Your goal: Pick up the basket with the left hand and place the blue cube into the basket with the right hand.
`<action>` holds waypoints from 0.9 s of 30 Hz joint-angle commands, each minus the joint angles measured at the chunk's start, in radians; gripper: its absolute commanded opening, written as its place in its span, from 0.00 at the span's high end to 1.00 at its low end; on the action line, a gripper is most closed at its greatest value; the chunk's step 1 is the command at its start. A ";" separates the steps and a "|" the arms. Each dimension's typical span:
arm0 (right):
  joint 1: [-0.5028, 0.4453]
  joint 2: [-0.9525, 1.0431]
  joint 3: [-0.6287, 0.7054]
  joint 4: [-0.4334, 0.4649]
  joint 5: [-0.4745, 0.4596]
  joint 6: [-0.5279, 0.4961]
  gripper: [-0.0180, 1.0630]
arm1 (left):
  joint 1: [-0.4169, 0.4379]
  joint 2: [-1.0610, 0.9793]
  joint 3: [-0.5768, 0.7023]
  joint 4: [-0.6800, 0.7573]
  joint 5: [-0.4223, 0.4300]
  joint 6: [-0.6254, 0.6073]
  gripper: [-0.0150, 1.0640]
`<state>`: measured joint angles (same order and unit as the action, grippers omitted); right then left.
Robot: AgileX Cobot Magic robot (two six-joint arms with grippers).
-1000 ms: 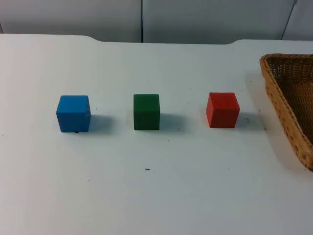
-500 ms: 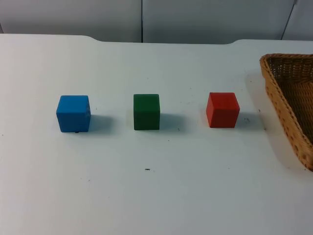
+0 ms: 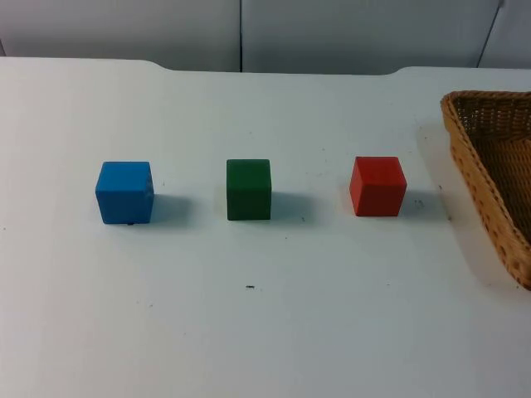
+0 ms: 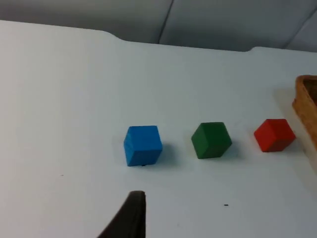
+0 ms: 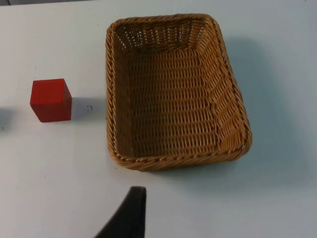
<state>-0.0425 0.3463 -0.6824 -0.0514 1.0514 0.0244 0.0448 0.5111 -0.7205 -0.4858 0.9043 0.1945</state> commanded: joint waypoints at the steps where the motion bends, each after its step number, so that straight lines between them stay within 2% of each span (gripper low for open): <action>1: -0.008 0.008 -0.008 0.002 -0.012 -0.001 0.02 | -0.007 0.080 -0.004 -0.105 -0.037 0.091 0.02; 3: -0.008 0.008 -0.008 0.002 -0.012 -0.001 0.02 | -0.007 0.122 -0.006 -0.153 -0.044 0.127 0.02; 8: -0.008 0.008 -0.008 0.002 -0.010 -0.001 0.03 | -0.007 0.321 -0.013 -0.413 -0.048 0.368 0.02; 9: -0.008 0.008 -0.008 0.002 -0.010 -0.001 0.03 | -0.007 0.321 -0.013 -0.413 -0.048 0.368 0.02; 13: -0.008 0.008 -0.008 0.002 -0.010 -0.001 0.03 | -0.007 0.470 -0.013 -0.600 -0.048 0.545 0.02; 14: -0.008 0.008 -0.008 0.002 -0.010 -0.001 0.03 | -0.007 0.470 -0.013 -0.600 -0.048 0.545 0.02; 17: -0.008 0.008 -0.008 0.002 -0.010 0.001 0.03 | -0.007 0.573 -0.013 -0.715 -0.046 0.648 0.02; 23: -0.008 0.008 -0.008 0.002 -0.010 0.001 0.03 | -0.009 0.662 -0.015 -0.818 -0.026 0.751 0.02; 26: -0.008 0.008 -0.008 0.002 -0.010 0.001 0.03 | -0.043 0.717 -0.040 -0.828 -0.035 0.774 0.02; 27: -0.008 0.008 -0.008 0.002 -0.010 0.001 0.03 | -0.079 0.751 -0.074 -0.828 -0.039 0.774 0.02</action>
<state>-0.0425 0.3463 -0.6824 -0.0514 1.0495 0.0244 0.0083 1.2221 -0.7511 -1.2874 0.8654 0.9513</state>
